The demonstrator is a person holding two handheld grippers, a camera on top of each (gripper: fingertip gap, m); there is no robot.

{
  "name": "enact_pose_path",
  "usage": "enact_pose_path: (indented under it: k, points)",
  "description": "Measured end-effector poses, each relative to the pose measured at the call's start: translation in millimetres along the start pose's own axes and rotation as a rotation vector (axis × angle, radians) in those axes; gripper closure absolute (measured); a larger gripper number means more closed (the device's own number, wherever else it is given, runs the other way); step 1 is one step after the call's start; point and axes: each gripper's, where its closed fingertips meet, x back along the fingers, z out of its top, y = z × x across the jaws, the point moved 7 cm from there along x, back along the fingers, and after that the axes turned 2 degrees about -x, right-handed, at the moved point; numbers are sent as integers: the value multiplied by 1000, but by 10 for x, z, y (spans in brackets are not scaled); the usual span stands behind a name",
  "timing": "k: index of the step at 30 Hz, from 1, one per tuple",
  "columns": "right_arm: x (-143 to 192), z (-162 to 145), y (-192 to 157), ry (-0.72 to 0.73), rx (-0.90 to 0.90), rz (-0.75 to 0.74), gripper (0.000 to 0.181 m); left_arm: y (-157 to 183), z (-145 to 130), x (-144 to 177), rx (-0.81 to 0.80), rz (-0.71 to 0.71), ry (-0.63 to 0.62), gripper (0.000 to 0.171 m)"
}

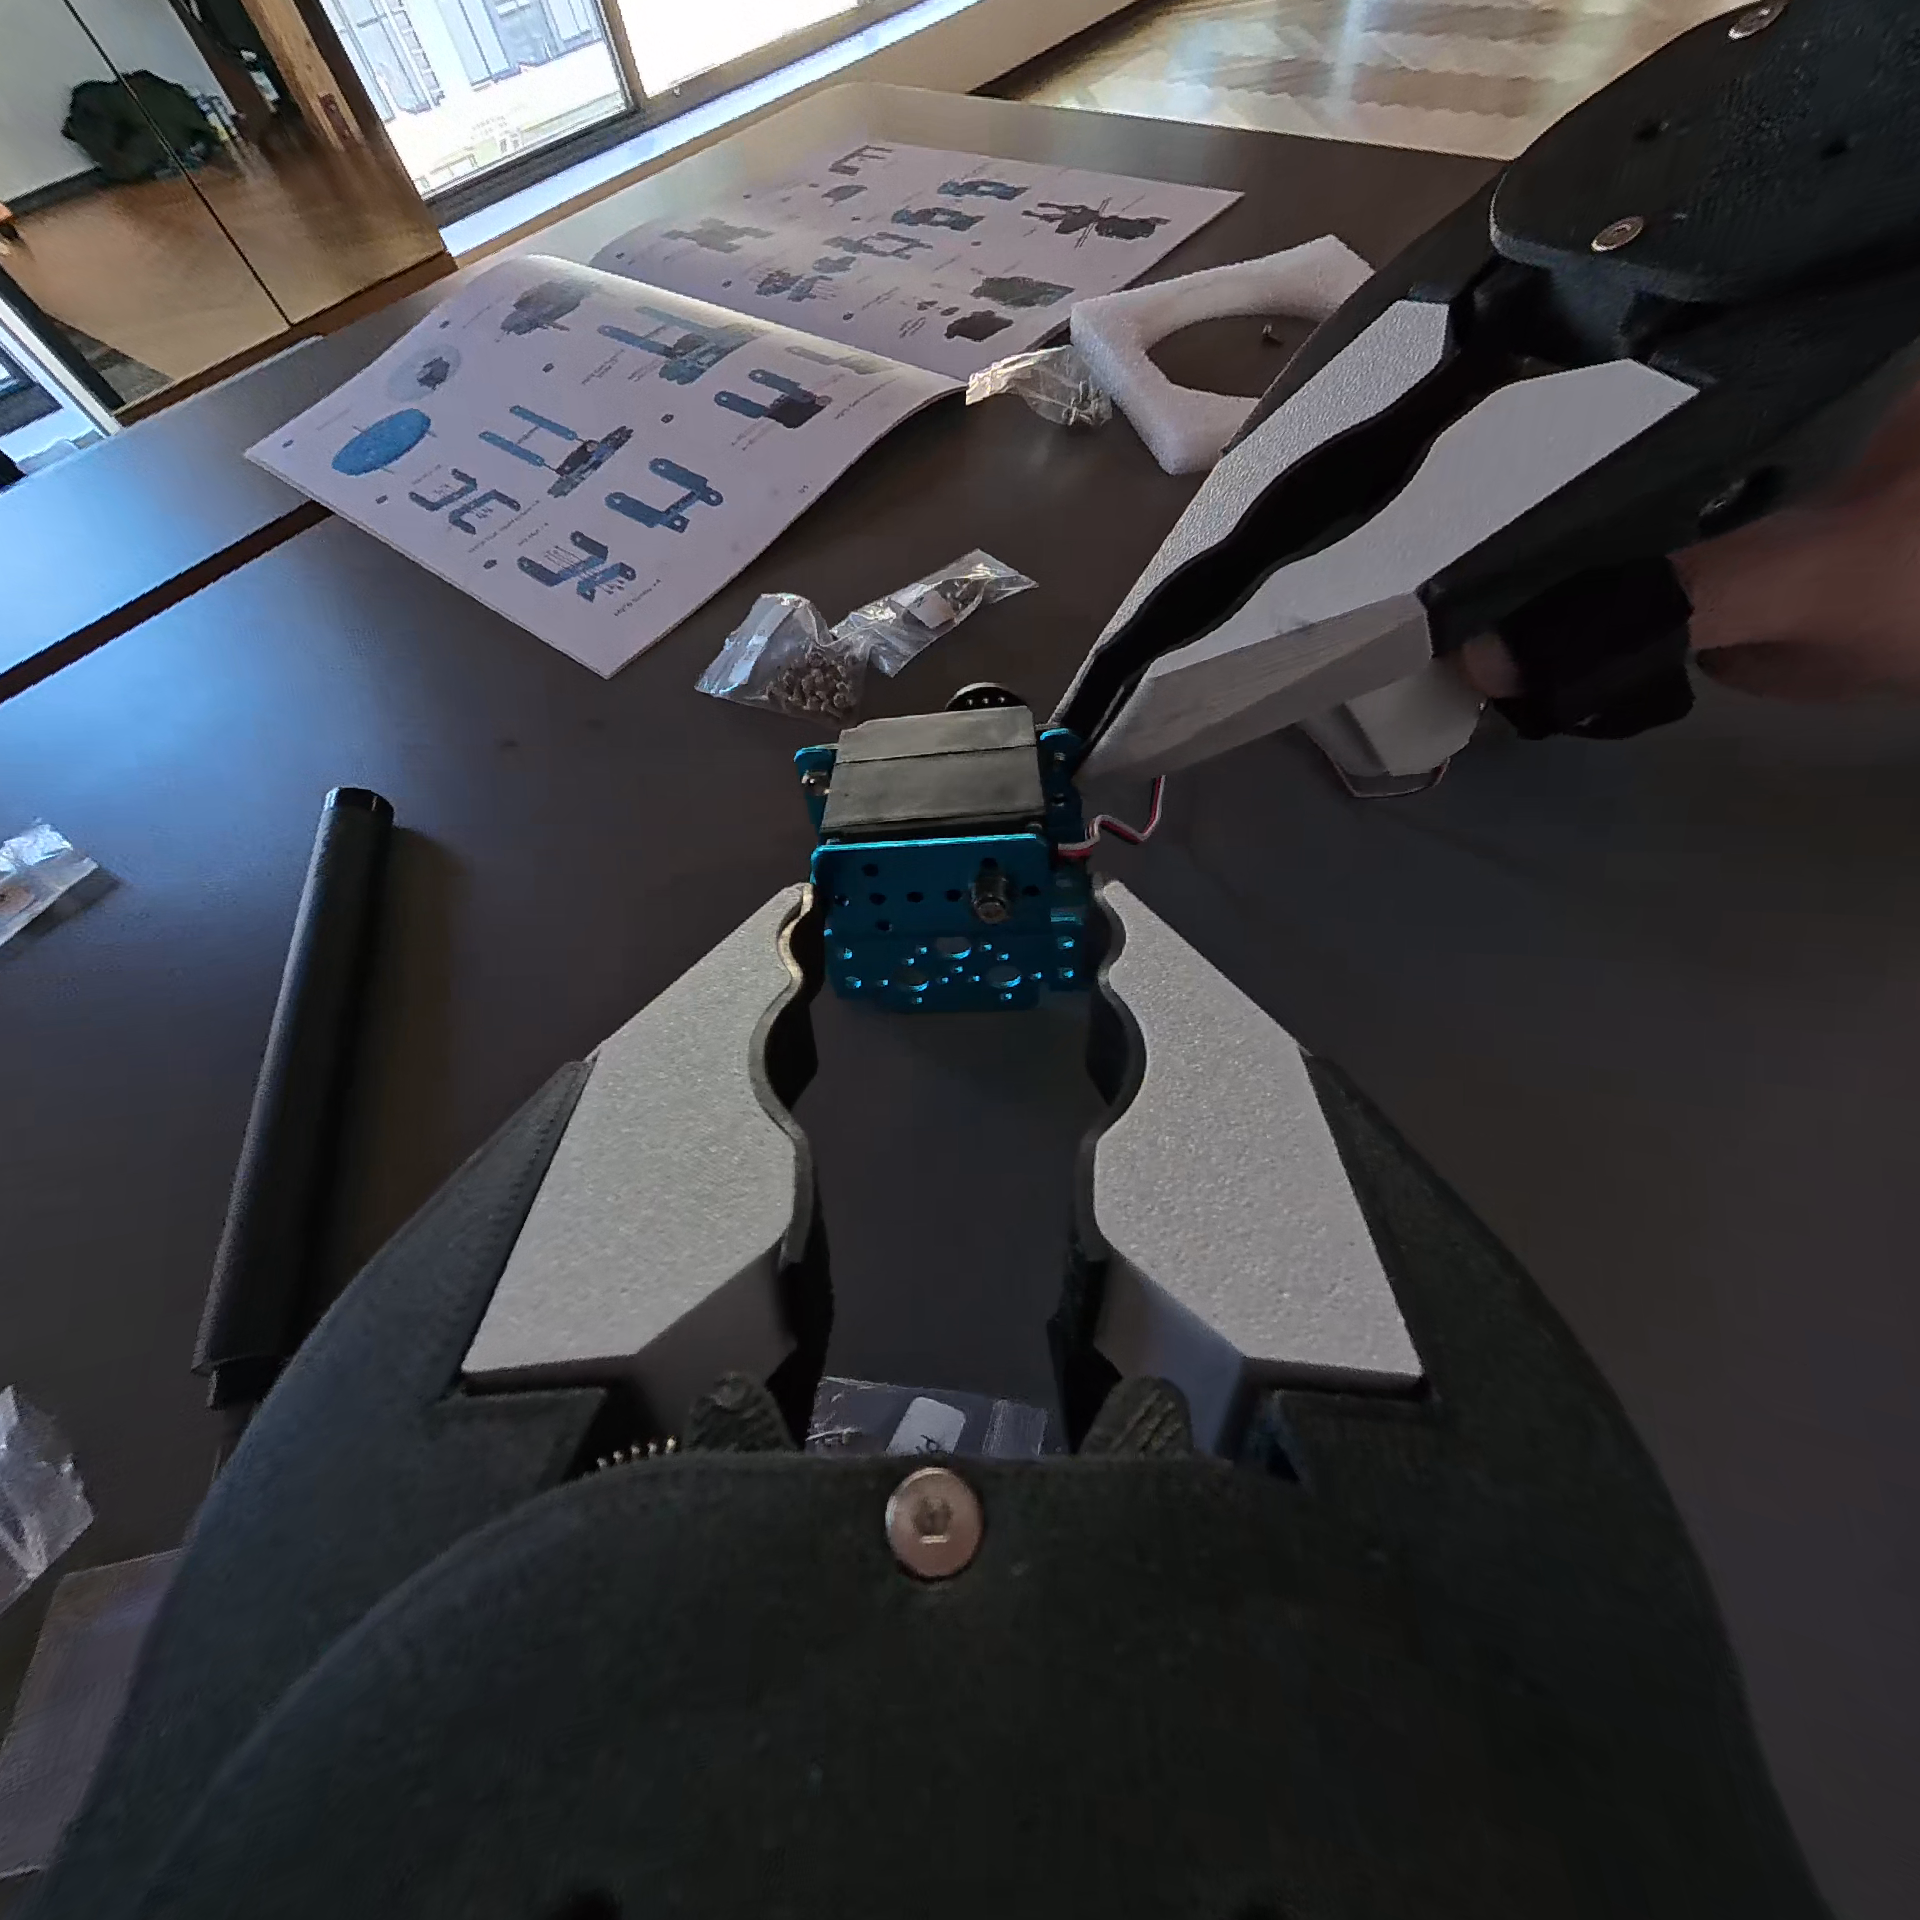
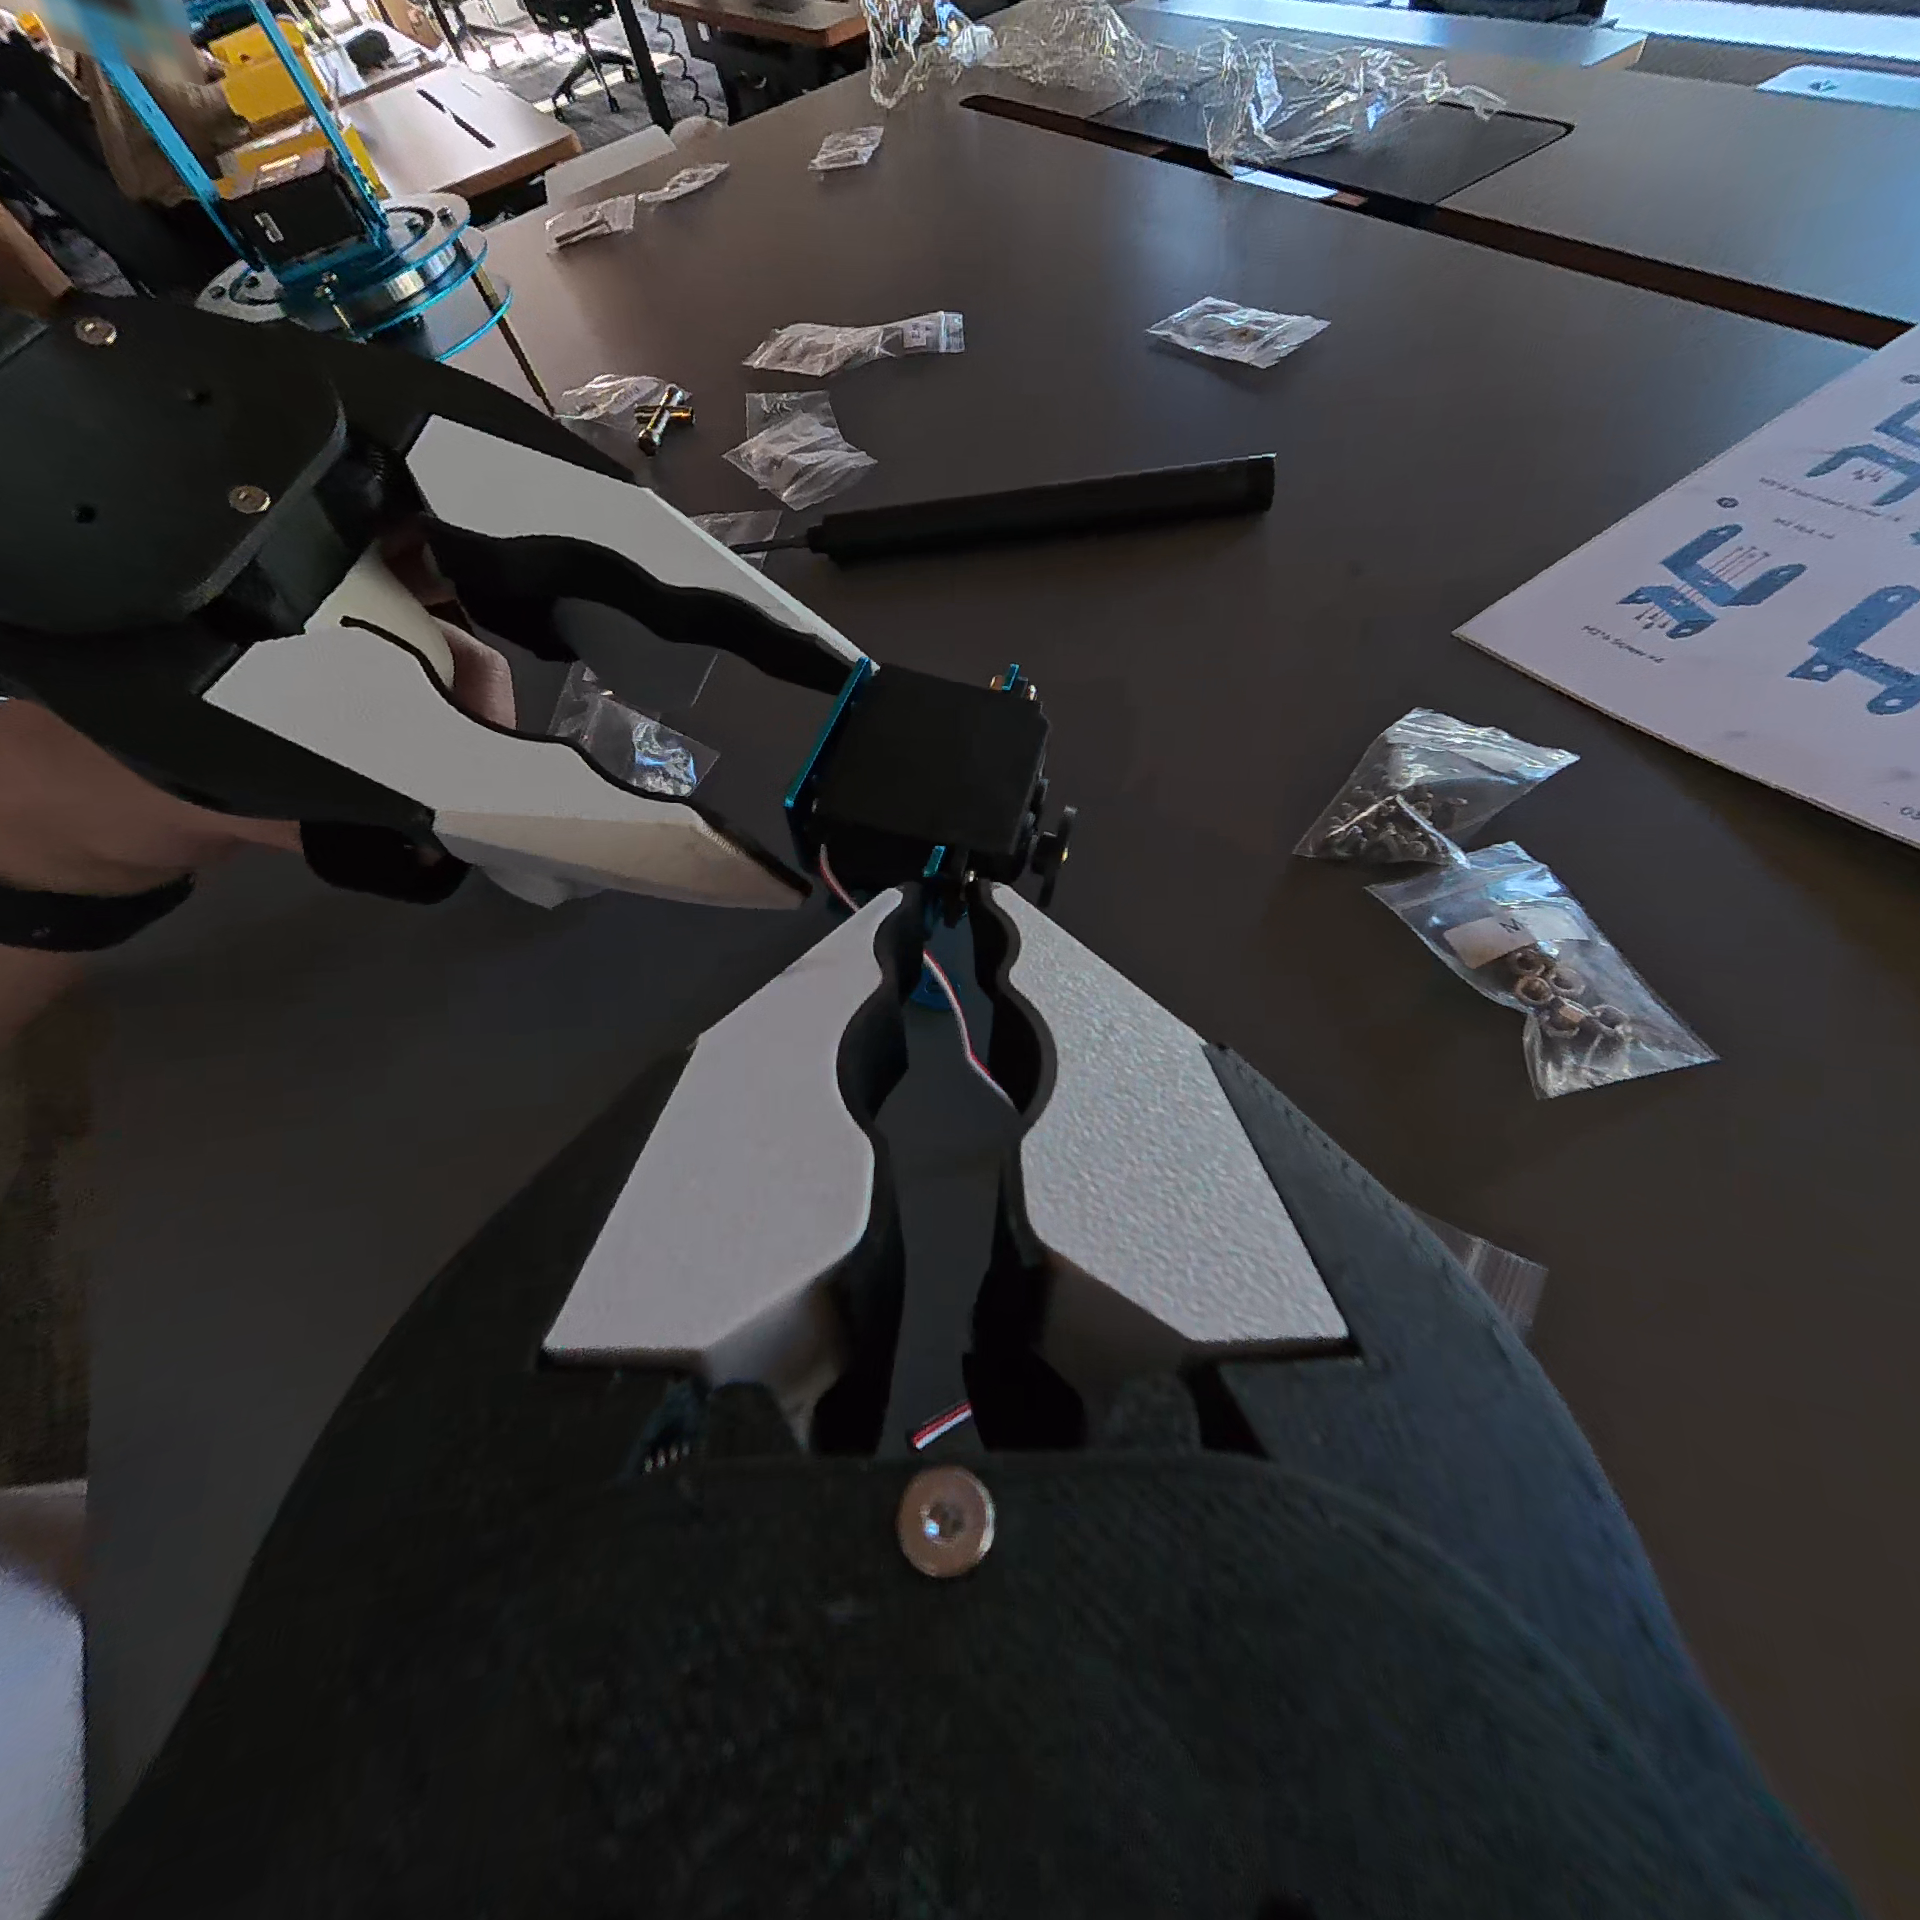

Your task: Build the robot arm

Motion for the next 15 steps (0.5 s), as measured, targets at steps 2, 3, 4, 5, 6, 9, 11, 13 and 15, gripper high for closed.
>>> enact_pose_path:
  k: [2, 3, 4, 5, 6, 9, 11, 13, 15]
  points:
    - [5, -5, 4, 6, -5, 0, 173, 11, 0, -3, -8, 5, -2, 121]
    - [6, -7, 4, 8, -4, -1, 173, 16, 1, -5, -12, 8, -4, 120]
    - [7, -8, 2, 10, -4, -1, 173, 18, 1, -8, -17, 11, -6, 120]
    - [7, -9, 0, 12, -3, 0, 173, 18, 2, -9, -20, 14, -9, 120]
    - [7, -9, -1, 13, -1, -1, 173, 20, 2, -9, -21, 14, -10, 119]
    - [4, -13, 0, 15, 0, 5, 172, 14, 2, -10, -22, 17, -12, 120]
    - [0, -15, 4, 18, -7, 19, 172, 10, 2, -8, -20, 18, -12, 120]
    - [3, -19, 15, 24, -7, 28, 172, 8, 1, -5, -16, 15, -9, 122]
    - [9, -24, 20, 30, -8, 29, 172, 9, 4, -5, -13, 12, -9, 123]
